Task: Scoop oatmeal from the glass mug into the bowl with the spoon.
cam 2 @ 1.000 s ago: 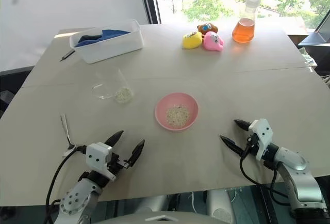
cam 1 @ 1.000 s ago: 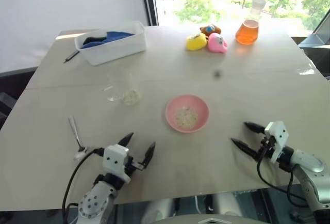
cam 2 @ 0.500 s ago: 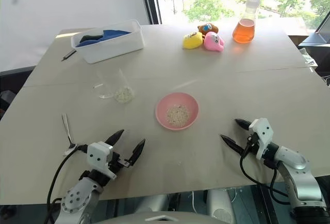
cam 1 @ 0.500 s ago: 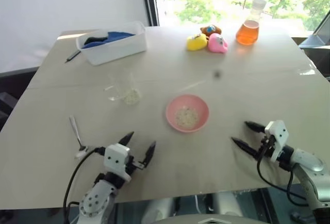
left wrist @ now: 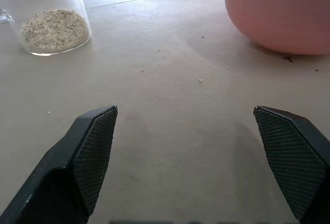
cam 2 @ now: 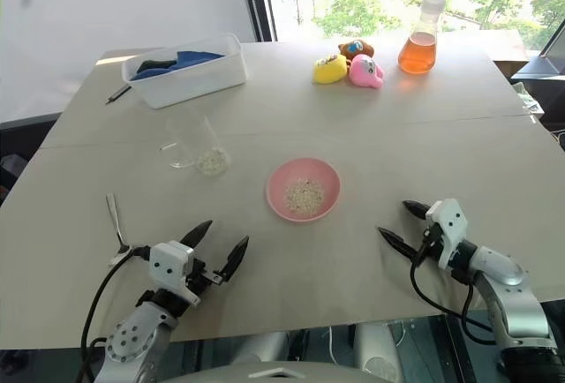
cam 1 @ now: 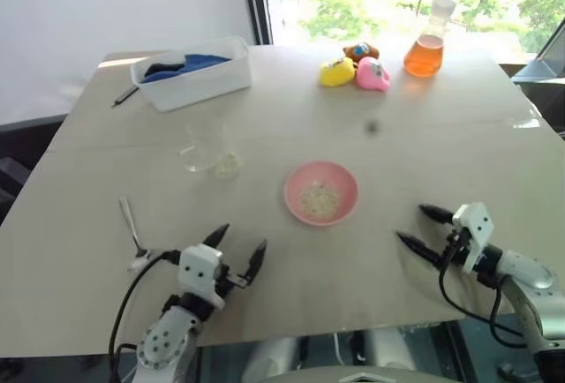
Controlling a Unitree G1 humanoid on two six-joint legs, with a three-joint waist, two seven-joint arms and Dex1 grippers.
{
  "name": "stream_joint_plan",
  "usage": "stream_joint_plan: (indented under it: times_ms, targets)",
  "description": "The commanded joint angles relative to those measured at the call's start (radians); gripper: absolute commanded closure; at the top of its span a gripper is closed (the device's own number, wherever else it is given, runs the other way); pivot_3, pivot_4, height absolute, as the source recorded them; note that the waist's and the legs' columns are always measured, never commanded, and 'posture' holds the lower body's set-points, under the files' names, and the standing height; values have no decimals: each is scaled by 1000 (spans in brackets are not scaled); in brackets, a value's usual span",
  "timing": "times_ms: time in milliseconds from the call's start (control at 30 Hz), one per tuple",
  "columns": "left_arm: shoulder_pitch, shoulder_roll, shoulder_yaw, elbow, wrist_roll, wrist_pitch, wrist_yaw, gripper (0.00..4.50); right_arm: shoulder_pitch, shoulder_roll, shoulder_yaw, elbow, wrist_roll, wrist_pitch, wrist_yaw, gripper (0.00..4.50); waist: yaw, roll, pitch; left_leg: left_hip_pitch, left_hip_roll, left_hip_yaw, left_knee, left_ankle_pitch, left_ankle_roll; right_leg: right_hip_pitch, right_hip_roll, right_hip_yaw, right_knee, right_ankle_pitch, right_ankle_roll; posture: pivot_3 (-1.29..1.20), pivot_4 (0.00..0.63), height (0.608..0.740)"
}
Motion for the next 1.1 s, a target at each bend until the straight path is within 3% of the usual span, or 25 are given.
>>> stream_joint_plan:
  times_ms: [33,233,400,533,733,1100]
  targets:
    - [34,12,62,-118,-33,71,37,19,7,-76,-62,-11,33,-4,77,47,-1,-1,2,0,0,0,0,0,0,0,0,0,0,0,0,0,150,740]
    - [-3,34,215,-336,-138,287,143,19,-95,-245,-129,-141,238,201,223,47,-2,-2,9,-5,0,0,2,0,0,-4,0,-1,0,2,-3,0,150,740]
    - [-129,44,308,-399,-177,523,280,19,-256,-325,-68,-239,323,343,289,47,1,-4,10,-7,1,-2,4,1,-1,-4,1,-4,0,3,-3,0,150,740]
    - [-233,25,378,-428,-204,740,419,19,-404,-293,0,-313,382,430,282,47,3,-6,11,-8,1,-1,5,5,-1,-6,1,-3,0,3,-3,0,150,740]
    - [-326,-10,539,-442,-268,1013,554,19,-507,-241,71,-406,444,510,270,47,10,-9,12,-12,0,-1,5,5,-1,-9,1,-2,-1,4,-4,0,150,740]
    - [-338,-48,597,-410,-288,1188,582,19,-554,-228,67,-451,493,562,270,47,26,-9,12,-14,0,-1,5,4,-1,-11,1,-2,0,5,-5,0,150,740]
